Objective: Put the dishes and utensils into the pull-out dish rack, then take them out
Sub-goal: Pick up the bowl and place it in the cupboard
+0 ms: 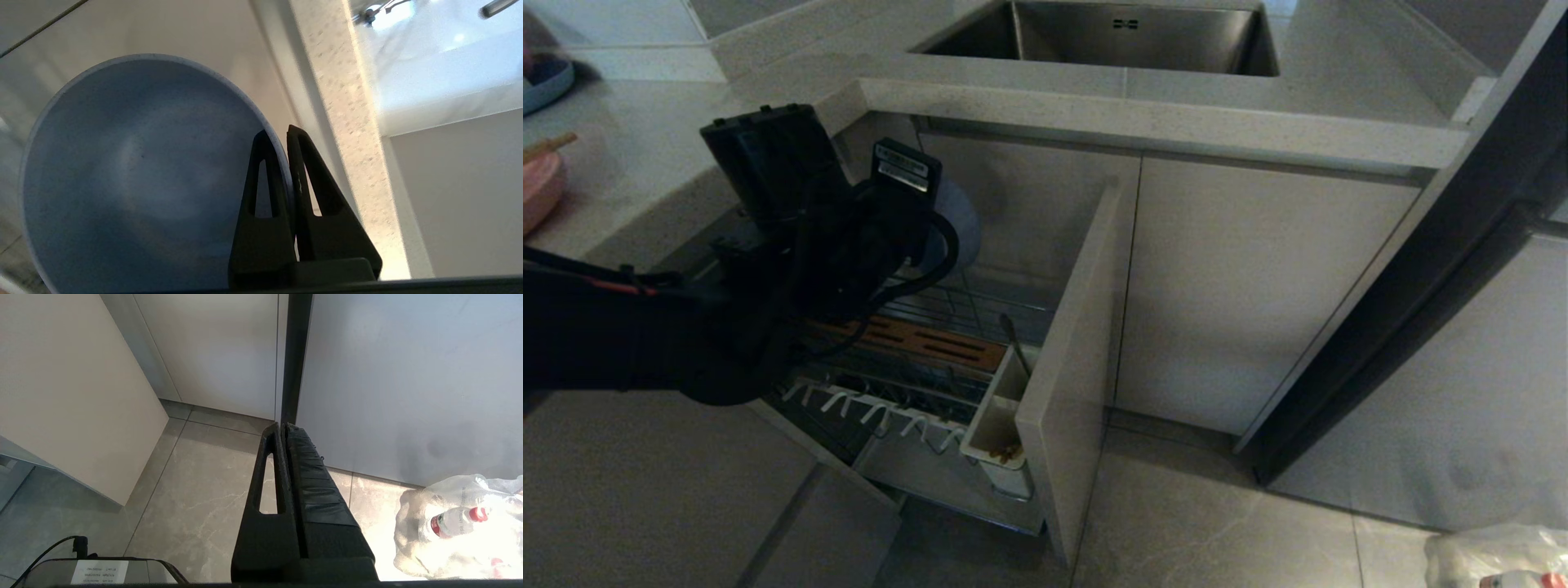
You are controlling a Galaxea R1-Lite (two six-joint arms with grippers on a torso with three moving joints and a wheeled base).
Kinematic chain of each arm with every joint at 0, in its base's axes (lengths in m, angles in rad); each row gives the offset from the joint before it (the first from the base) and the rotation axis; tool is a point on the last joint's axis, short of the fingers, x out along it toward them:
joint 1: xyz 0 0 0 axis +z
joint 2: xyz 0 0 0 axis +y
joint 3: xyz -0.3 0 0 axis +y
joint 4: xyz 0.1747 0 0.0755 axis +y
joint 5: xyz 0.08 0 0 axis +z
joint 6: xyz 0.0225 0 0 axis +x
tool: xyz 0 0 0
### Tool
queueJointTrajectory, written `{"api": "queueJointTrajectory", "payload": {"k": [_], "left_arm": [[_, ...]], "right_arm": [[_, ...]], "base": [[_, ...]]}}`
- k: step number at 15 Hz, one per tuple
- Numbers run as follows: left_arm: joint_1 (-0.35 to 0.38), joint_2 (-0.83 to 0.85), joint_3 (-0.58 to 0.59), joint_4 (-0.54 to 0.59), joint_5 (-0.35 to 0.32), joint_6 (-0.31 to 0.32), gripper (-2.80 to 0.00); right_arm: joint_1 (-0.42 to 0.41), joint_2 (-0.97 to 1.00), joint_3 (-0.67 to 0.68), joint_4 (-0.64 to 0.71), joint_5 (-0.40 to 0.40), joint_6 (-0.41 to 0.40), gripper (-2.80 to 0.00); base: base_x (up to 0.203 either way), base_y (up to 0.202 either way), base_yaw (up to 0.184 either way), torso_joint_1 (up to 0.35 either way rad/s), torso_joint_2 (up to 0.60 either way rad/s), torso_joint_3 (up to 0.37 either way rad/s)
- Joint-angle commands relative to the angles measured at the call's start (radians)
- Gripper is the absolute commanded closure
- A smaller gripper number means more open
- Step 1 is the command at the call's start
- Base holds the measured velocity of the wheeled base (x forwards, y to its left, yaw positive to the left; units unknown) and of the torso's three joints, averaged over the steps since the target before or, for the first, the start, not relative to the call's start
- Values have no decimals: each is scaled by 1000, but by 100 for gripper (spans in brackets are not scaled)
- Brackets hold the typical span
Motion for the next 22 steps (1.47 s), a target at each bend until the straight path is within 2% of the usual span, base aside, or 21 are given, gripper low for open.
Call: {"api": "queueJointTrajectory", "payload": {"k": [1, 4, 5, 7, 10, 17, 22], "left_arm": [[3, 30, 7, -55, 3, 11, 0], [23, 68, 11, -66, 6, 66, 0], [25, 92, 6, -76, 11, 69, 0], [26, 141, -4, -92, 70, 71, 0], [25, 233, -34, -193, 102, 68, 0], [26, 358, -49, -422, 110, 68, 0], [28, 397, -43, -435, 115, 66, 0]], "right_arm": [[0, 1, 0, 0, 0, 0, 0], [0, 0, 0, 0, 0, 0, 0], [0, 0, 0, 0, -1, 0, 0], [0, 1, 0, 0, -1, 0, 0], [0, 0, 0, 0, 0, 0, 0], [0, 0, 0, 0, -2, 0, 0], [0, 0, 0, 0, 0, 0, 0]], "base": [[0, 0, 0, 0, 0, 0], [0, 0, 0, 0, 0, 0], [0, 0, 0, 0, 0, 0], [0, 0, 0, 0, 0, 0], [0, 0, 0, 0, 0, 0], [0, 0, 0, 0, 0, 0], [0, 0, 0, 0, 0, 0]]}}
